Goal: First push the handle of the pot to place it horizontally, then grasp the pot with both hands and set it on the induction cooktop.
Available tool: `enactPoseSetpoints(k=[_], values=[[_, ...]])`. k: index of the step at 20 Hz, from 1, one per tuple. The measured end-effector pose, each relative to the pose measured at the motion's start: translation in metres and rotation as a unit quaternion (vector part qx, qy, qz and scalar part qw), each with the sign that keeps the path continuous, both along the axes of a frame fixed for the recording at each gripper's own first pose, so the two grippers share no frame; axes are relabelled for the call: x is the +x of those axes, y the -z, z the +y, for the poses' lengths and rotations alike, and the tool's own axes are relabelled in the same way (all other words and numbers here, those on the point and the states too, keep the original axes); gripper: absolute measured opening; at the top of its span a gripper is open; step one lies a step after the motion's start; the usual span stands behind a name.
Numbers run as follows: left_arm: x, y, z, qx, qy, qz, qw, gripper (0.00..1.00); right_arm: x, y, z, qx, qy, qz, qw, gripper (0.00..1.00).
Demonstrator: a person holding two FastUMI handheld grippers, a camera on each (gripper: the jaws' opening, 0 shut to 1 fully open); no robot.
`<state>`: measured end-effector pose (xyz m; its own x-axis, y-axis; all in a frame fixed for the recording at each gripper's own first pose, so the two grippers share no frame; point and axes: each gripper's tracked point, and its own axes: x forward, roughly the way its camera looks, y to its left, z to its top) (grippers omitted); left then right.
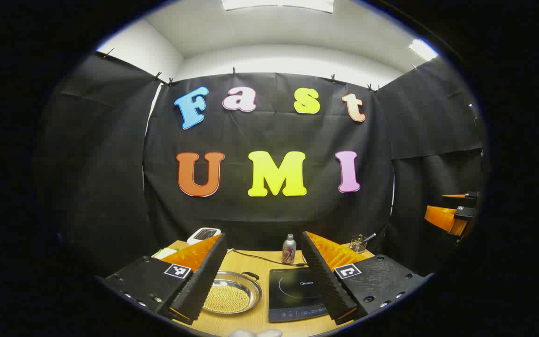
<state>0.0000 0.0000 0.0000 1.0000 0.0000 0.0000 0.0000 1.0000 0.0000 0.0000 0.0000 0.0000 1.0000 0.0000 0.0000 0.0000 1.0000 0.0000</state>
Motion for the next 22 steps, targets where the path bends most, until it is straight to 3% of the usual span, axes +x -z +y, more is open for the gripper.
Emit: enactPoseSetpoints(k=[12, 14, 16, 18, 19, 21, 22], values=[[0.005, 0.016, 0.019, 0.010, -0.006, 0.019, 1.000, 0.94, 0.003, 0.011, 0.008, -0.003, 0.007, 0.015, 1.000, 0.99], [0.009, 0.028, 0.020, 0.012, -0.001, 0.039, 0.999, 0.68, 0.004, 0.014, 0.008, -0.008, 0.007, 0.020, 1.000, 0.99], [0.010, 0.051, 0.008, -0.004, 0.029, 0.080, 0.996, 0.40, 0.004, 0.017, 0.009, -0.011, 0.007, 0.025, 1.000, 0.99], [0.010, 0.072, 0.006, -0.018, 0.043, 0.116, 0.992, 0.24, 0.004, 0.020, 0.011, -0.012, 0.004, 0.031, 0.999, 0.99], [0.011, 0.083, 0.006, -0.023, 0.053, 0.133, 0.989, 0.00, 0.003, 0.022, 0.010, -0.014, 0.005, 0.033, 0.999, 0.99], [0.014, 0.116, 0.003, -0.027, 0.063, 0.174, 0.982, 0.05, 0.002, 0.027, 0.011, -0.017, 0.003, 0.040, 0.999, 0.99], [0.006, 0.132, 0.003, -0.029, 0.075, 0.201, 0.976, 0.00, 0.002, 0.031, 0.012, -0.018, 0.003, 0.045, 0.999, 0.99]])
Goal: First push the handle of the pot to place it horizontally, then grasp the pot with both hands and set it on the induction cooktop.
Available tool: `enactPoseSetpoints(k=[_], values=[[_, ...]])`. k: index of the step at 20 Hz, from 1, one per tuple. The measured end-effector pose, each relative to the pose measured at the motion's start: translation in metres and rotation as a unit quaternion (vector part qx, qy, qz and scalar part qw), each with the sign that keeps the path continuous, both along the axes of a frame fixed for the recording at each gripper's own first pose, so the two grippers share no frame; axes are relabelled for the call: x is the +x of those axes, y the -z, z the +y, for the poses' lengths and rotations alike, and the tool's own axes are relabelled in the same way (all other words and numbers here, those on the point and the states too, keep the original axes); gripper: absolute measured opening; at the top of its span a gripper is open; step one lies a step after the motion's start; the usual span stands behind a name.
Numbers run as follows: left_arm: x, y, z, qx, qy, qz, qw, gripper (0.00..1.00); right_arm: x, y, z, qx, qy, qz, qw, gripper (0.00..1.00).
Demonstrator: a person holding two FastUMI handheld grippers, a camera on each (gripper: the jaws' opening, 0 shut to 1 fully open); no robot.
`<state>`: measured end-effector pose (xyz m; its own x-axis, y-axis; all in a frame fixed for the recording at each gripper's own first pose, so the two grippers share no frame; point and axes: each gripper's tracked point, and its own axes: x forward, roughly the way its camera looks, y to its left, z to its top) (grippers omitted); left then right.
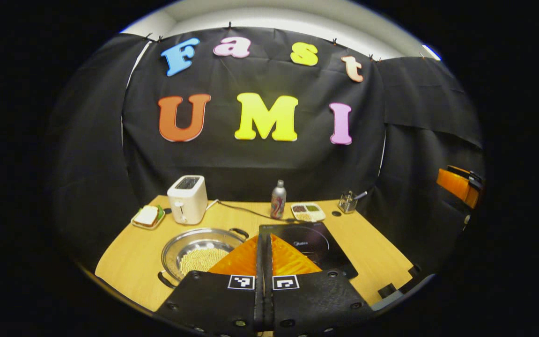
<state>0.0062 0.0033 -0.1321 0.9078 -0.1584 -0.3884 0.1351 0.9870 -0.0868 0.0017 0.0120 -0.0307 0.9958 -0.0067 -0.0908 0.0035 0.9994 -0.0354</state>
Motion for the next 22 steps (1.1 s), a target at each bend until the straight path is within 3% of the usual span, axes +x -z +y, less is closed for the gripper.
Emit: enactPoseSetpoints(k=[4, 11, 12, 13, 21, 22], values=[[-0.011, 0.073, 0.011, 0.024, 0.029, 0.103, 0.994, 0.00, -0.003, 0.015, 0.005, 0.004, -0.004, 0.021, 1.000, 0.99], [-0.034, 0.147, 0.063, 0.084, 0.061, 0.232, 0.967, 0.00, -0.005, 0.036, 0.018, 0.013, -0.014, 0.048, 0.999, 0.99], [-0.035, 0.154, 0.071, 0.084, 0.057, 0.250, 0.963, 0.09, -0.004, 0.038, 0.017, 0.012, -0.014, 0.050, 0.999, 1.00], [-0.036, 0.160, 0.080, 0.084, 0.052, 0.266, 0.959, 0.00, -0.004, 0.040, 0.018, 0.012, -0.014, 0.053, 0.998, 0.99], [-0.030, 0.196, 0.142, 0.091, 0.022, 0.338, 0.937, 0.00, -0.002, 0.049, 0.007, 0.017, -0.003, 0.072, 0.997, 1.00], [-0.030, 0.200, 0.149, 0.094, 0.019, 0.342, 0.935, 0.10, -0.001, 0.050, 0.006, 0.016, -0.002, 0.073, 0.997, 1.00]])
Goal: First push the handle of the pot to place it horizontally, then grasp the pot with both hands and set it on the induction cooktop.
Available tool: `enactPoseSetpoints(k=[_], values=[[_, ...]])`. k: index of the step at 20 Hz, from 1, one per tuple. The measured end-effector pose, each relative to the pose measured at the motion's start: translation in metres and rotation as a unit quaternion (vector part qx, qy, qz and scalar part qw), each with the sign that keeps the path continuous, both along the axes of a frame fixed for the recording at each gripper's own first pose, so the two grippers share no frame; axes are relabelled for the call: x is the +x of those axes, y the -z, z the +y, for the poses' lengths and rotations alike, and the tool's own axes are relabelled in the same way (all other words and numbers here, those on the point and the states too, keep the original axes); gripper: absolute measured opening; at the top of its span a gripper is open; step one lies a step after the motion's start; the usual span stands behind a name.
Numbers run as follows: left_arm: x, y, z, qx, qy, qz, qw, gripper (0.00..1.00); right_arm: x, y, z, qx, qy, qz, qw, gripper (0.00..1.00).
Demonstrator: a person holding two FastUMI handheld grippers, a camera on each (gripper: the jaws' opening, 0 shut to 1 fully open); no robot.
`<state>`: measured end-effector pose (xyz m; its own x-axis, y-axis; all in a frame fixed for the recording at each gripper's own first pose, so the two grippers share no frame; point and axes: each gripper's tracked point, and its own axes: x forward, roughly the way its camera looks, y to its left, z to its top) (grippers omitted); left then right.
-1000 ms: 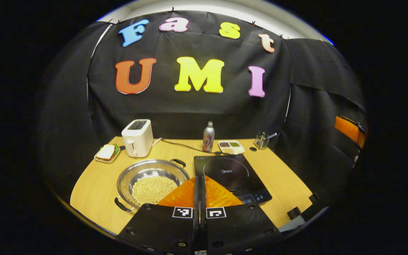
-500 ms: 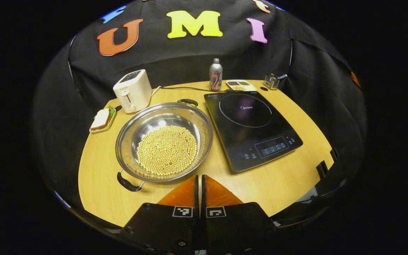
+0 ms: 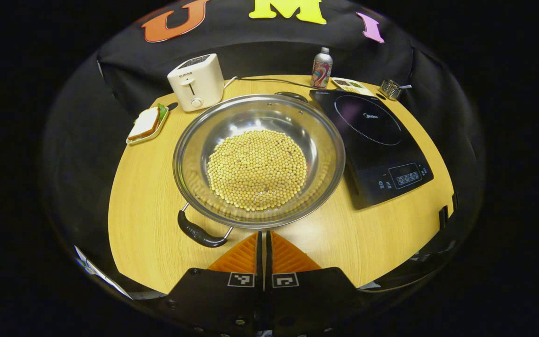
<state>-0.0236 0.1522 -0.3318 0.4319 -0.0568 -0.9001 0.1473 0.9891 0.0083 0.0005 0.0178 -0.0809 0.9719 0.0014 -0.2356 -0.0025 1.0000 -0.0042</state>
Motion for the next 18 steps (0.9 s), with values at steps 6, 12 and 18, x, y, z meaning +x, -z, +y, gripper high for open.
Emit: enactPoseSetpoints(k=[6, 12, 18], values=[[0.000, 0.012, 0.023, 0.010, -0.016, 0.016, 1.000, 0.00, 0.001, 0.004, -0.002, -0.006, 0.004, 0.007, 1.000, 1.00], [0.001, 0.016, 0.031, 0.014, -0.018, 0.020, 1.000, 0.00, 0.002, 0.005, -0.002, -0.008, 0.005, 0.012, 1.000, 1.00], [0.009, 0.016, 0.045, 0.022, -0.020, 0.017, 0.999, 0.00, 0.001, 0.006, 0.000, -0.011, 0.006, 0.013, 1.000, 1.00]])
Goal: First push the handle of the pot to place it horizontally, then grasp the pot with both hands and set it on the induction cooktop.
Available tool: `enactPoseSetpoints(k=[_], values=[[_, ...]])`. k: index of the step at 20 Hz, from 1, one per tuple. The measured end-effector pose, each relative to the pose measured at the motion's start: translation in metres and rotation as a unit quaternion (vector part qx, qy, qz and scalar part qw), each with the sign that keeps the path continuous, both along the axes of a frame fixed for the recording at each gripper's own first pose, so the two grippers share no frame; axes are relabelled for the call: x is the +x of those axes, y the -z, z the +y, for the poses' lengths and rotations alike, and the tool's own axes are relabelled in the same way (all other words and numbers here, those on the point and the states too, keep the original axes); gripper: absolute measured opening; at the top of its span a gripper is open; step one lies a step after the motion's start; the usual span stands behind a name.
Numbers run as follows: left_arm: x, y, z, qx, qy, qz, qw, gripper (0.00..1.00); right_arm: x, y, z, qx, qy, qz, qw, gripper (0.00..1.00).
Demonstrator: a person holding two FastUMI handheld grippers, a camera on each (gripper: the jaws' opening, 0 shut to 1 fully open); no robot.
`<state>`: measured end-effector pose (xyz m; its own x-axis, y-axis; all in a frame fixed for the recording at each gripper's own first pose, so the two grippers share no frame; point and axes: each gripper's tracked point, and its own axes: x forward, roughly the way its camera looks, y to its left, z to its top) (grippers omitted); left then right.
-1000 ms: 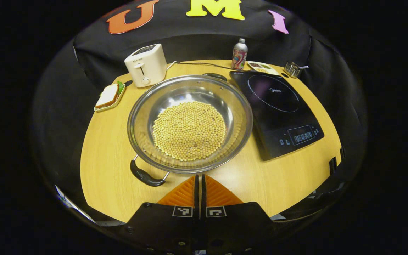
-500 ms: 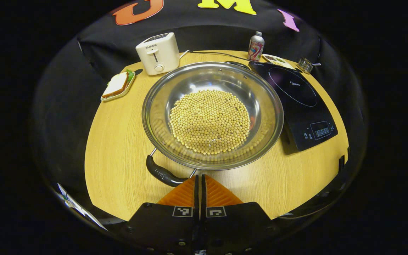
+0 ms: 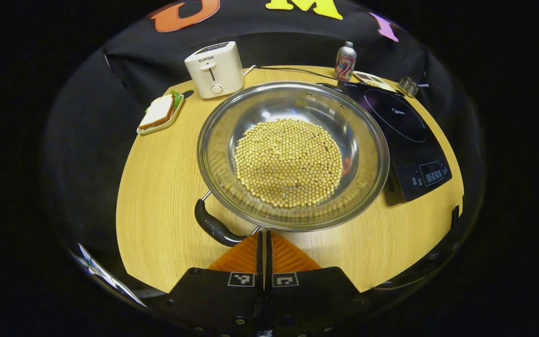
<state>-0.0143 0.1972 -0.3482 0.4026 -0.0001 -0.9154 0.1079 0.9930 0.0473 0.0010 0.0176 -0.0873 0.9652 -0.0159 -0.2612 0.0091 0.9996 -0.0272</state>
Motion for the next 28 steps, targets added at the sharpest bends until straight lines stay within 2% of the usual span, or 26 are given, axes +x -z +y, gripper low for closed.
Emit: enactPoseSetpoints(k=[4, 5, 6, 7, 8, 9, 10, 11, 12, 13, 14, 18, 19, 20, 21, 22, 28], values=[[0.007, -0.001, 0.010, 0.001, -0.008, -0.005, 1.000, 0.00, 0.000, 0.001, 0.000, -0.002, 0.001, 0.002, 1.000, 1.00], [0.008, -0.001, 0.012, -0.001, -0.012, -0.004, 1.000, 0.09, -0.001, 0.001, 0.000, -0.002, 0.000, 0.002, 1.000, 1.00], [0.010, -0.001, 0.015, -0.001, -0.014, -0.005, 1.000, 0.09, -0.002, 0.002, 0.000, -0.002, 0.001, 0.003, 1.000, 0.99], [0.011, -0.001, 0.017, 0.001, -0.013, -0.006, 1.000, 0.00, -0.002, 0.002, 0.001, -0.003, 0.000, 0.003, 1.000, 0.99], [0.012, 0.000, 0.020, 0.003, -0.015, -0.006, 1.000, 0.09, -0.002, 0.003, 0.001, -0.003, 0.001, 0.004, 1.000, 0.99], [0.013, 0.001, 0.022, 0.004, -0.016, -0.007, 1.000, 0.10, -0.002, 0.003, 0.001, -0.004, 0.000, 0.005, 1.000, 0.99], [0.012, 0.003, 0.025, 0.005, -0.018, -0.003, 1.000, 0.00, -0.002, 0.004, 0.001, -0.004, 0.001, 0.006, 1.000, 1.00], [0.013, 0.005, 0.027, 0.005, -0.021, 0.001, 1.000, 0.00, -0.003, 0.003, 0.001, -0.004, 0.001, 0.006, 1.000, 0.99], [0.014, 0.006, 0.029, 0.005, -0.023, 0.000, 1.000, 0.10, -0.003, 0.003, 0.000, -0.005, 0.001, 0.006, 1.000, 1.00], [0.015, 0.006, 0.031, 0.007, -0.025, -0.001, 1.000, 0.09, -0.003, 0.003, 0.000, -0.006, 0.003, 0.006, 1.000, 1.00], [0.016, 0.006, 0.032, 0.009, -0.026, -0.002, 1.000, 0.00, -0.003, 0.004, -0.001, -0.007, 0.003, 0.007, 1.000, 0.99], [0.023, 0.007, 0.040, 0.010, -0.030, -0.003, 1.000, 0.00, -0.003, 0.005, 0.000, -0.006, 0.003, 0.010, 1.000, 1.00], [0.026, 0.007, 0.042, 0.010, -0.032, -0.005, 0.999, 0.09, -0.003, 0.005, 0.001, -0.007, 0.003, 0.011, 1.000, 1.00], [0.027, 0.008, 0.045, 0.010, -0.034, -0.004, 0.999, 0.00, -0.003, 0.006, 0.001, -0.010, 0.004, 0.011, 1.000, 1.00], [0.030, 0.007, 0.047, 0.011, -0.036, -0.005, 0.999, 0.09, -0.003, 0.005, 0.001, -0.011, 0.004, 0.011, 1.000, 1.00], [0.031, 0.007, 0.050, 0.014, -0.036, -0.005, 0.999, 0.00, -0.003, 0.005, 0.002, -0.011, 0.004, 0.012, 1.000, 1.00], [0.043, 0.007, 0.067, 0.021, -0.043, -0.008, 0.999, 0.00, -0.001, 0.001, 0.006, -0.016, 0.005, 0.012, 1.000, 1.00]])
